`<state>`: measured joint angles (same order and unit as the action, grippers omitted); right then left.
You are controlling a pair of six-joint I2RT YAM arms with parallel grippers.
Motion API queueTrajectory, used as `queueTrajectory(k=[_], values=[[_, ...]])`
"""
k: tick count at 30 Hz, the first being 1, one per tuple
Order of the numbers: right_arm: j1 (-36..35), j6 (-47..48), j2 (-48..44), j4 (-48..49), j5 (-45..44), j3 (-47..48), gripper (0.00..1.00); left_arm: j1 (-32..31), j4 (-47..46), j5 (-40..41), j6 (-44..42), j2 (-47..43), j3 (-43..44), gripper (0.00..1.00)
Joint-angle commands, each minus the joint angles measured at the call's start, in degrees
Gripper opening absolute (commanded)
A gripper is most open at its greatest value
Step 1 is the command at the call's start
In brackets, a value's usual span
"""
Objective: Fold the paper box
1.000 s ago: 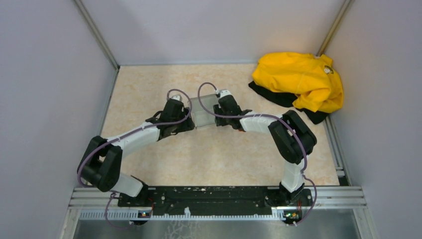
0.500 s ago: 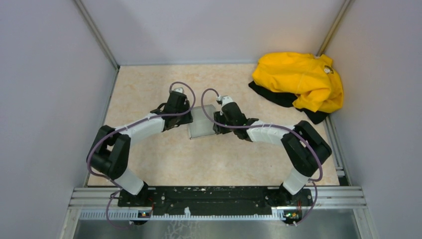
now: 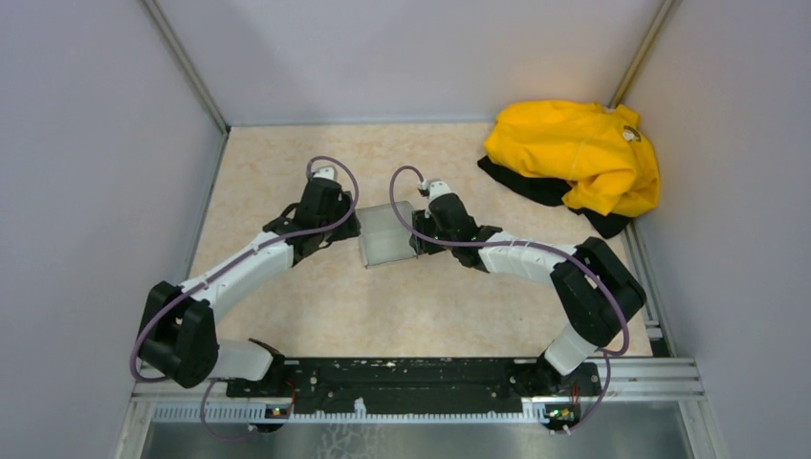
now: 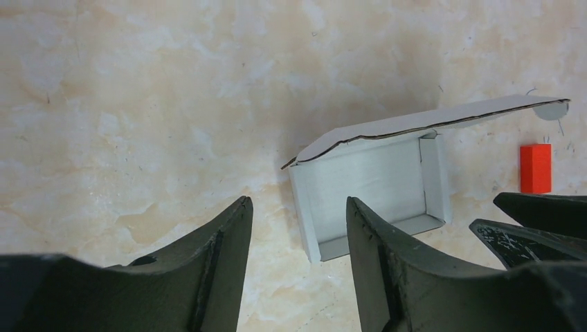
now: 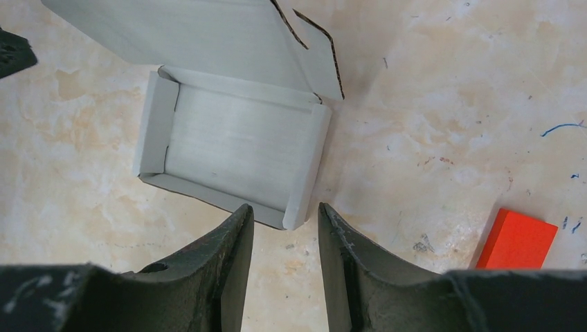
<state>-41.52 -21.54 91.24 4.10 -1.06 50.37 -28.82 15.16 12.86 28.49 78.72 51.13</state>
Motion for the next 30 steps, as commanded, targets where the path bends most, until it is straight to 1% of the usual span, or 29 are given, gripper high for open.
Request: queueTrajectory(k=[1,3,6,10,12,15,20,23,26,30], values=[[-0.12,0.6,-0.76,1.48,-0.08,1.38,0.4,0.13,3.09,-1.48,-0.22,-1.6,-0.57,0.55],[-0.13,0.84,-1.56,1.23,-0.61,1.0,0.4,-0.08,3.49,-2.85,0.62,-1.6,-1.24,0.5],[-0.14,1.09,-2.36,1.01,-0.9,0.63,0.4,-1.3,2.9,-3.13,2.01,-1.7,-3.22,0.46],[-0.02,1.36,-2.73,1.23,-0.6,0.14,0.4,-3.12,2.25,-2.01,3.76,-0.36,-4.4,0.48],[0.31,1.35,-2.96,1.3,-0.34,-0.14,0.4,-4.36,1.9,-0.85,4.59,1.18,-4.17,0.5],[1.27,1.35,-3.83,1.9,0.25,-1.08,0.4,-5.76,0.95,0.6,5.79,4.08,-3.5,0.5],[3.11,1.32,-5.32,2.71,1.53,-3.06,0.4,-6.46,-0.5,2.65,6.79,10.34,-1.31,0.48],[4.01,1.32,-6.22,3.17,2.79,-4.17,0.4,-6.62,-0.23,3.89,6.89,13.45,0.51,0.44],[4.71,1.24,-6.89,3.89,3.64,-5.32,0.4,-6.91,-0.03,4.94,7.02,14.86,1.87,0.42],[5.33,1.2,-7.38,4.6,4.51,-6.32,0.4,-7.3,1.35,6.18,6.89,15.92,4.0,0.42]])
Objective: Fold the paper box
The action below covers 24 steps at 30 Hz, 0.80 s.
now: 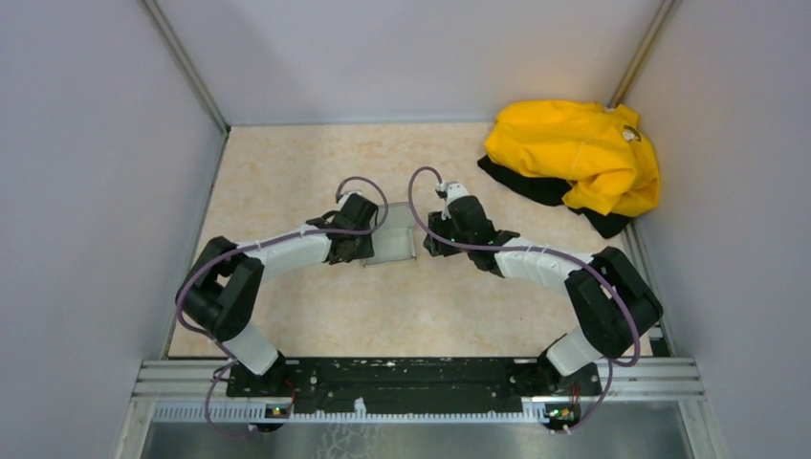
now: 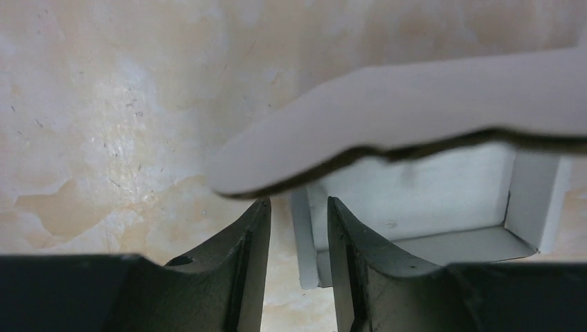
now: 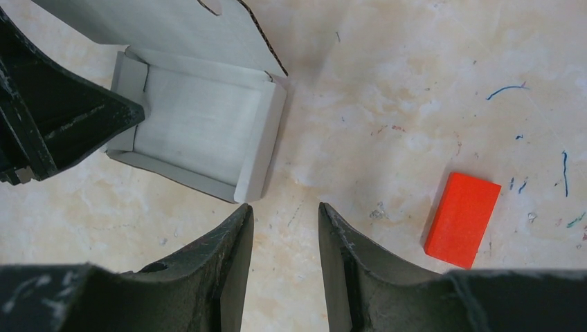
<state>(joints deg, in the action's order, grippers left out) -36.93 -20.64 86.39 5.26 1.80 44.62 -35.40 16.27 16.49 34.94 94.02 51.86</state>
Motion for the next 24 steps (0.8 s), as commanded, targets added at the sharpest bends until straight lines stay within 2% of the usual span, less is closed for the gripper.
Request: queueTrajectory(k=[1,5,9,14,24], values=[[0.86,0.34,-2.49,3.55,1.89,-0.65,0.4,-0.82,0.67,2.7,0.38,0.57,3.66,0.43],[1.33,0.43,-2.25,4.24,2.77,-1.09,0.4,-0.99,1.51,3.84,0.01,-0.26,4.3,0.45],[1.41,0.32,-1.83,4.73,3.44,-1.27,0.4,-1.08,2.63,4.63,-0.43,0.19,4.9,0.38],[1.42,0.25,-1.55,5.15,3.86,-1.38,0.4,-1.26,2.97,4.98,-0.58,0.46,4.53,0.36],[1.44,0.07,-1.14,5.64,4.46,-1.64,0.4,-1.94,3.28,6.48,-1.33,1.48,4.51,0.21]])
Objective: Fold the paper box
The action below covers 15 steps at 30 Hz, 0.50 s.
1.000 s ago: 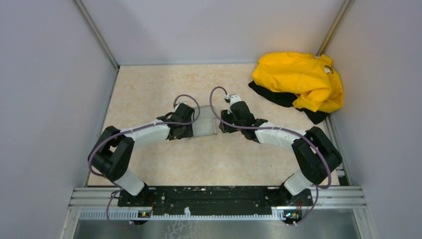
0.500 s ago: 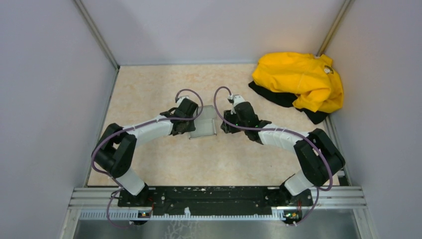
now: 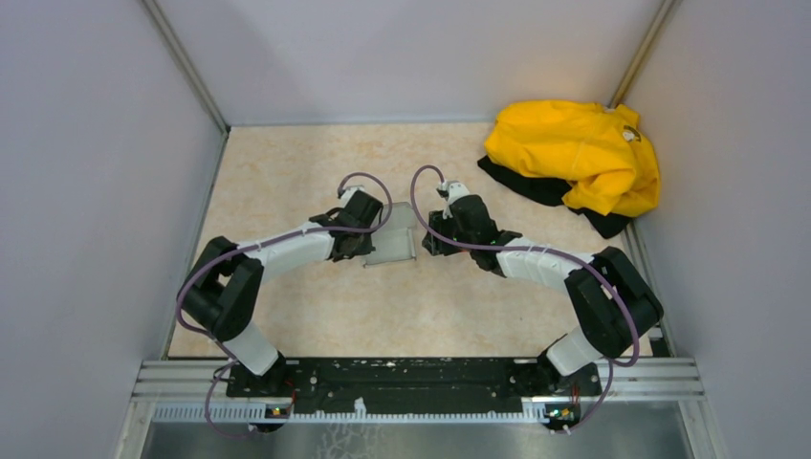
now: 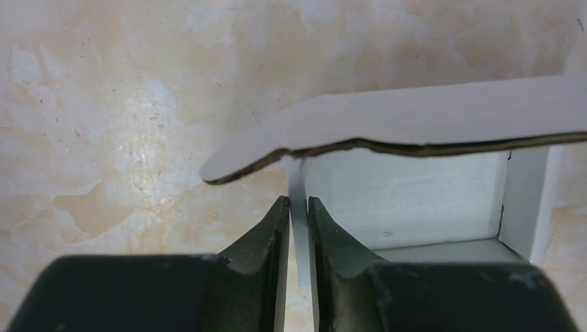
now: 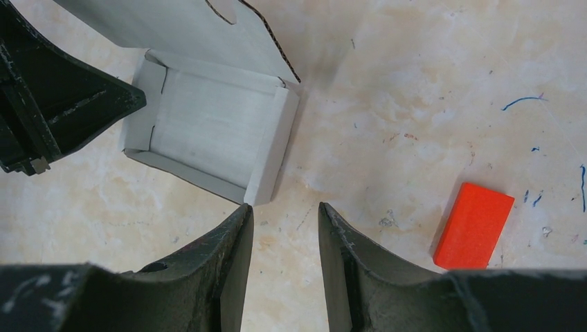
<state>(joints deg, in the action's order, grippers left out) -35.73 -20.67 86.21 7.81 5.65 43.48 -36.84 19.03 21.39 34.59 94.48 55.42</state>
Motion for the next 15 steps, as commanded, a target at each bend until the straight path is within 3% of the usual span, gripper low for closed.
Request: queueTrajectory(k=[1,15], values=[[0.22,0.1,-0.99,3.08,0.55,-0.53,0.4,-0.56,0.68,1.7,-1.11,1.27,1.14,0.2],[0.31,0.09,-0.81,3.33,0.85,-0.7,0.4,-1.74,2.73,4.39,-2.02,3.66,3.42,0.19]])
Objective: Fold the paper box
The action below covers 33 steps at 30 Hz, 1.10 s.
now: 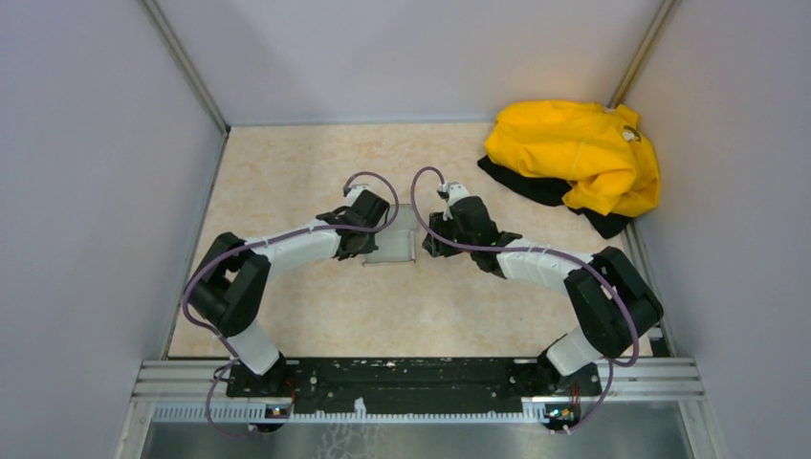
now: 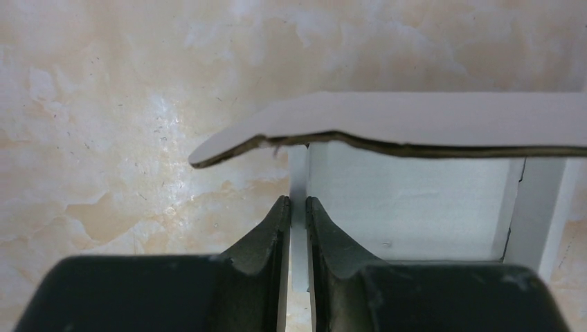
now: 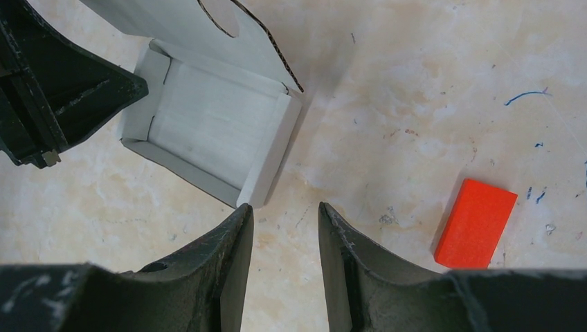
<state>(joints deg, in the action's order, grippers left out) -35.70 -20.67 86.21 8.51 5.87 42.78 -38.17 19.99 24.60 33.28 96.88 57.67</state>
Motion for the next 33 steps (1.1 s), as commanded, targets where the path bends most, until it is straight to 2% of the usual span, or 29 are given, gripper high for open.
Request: queueTrajectory(k=[1,11,20,33], values=[[0.29,0.08,-0.7,2.65,0.64,-0.02,0.4,-0.41,1.85,1.25,-0.71,1.31,1.32,0.19],[0.46,0.23,-0.56,2.82,1.15,-0.16,0.4,-0.5,1.9,1.5,-0.78,1.37,1.57,0.27],[0.5,0.44,-0.7,2.61,0.84,-0.25,0.4,-0.8,2.27,2.7,-1.82,2.01,2.34,0.09],[2.27,2.27,-3.77,-0.45,-0.98,0.19,0.4,-3.94,8.14,14.21,-4.13,6.19,6.4,0.07]])
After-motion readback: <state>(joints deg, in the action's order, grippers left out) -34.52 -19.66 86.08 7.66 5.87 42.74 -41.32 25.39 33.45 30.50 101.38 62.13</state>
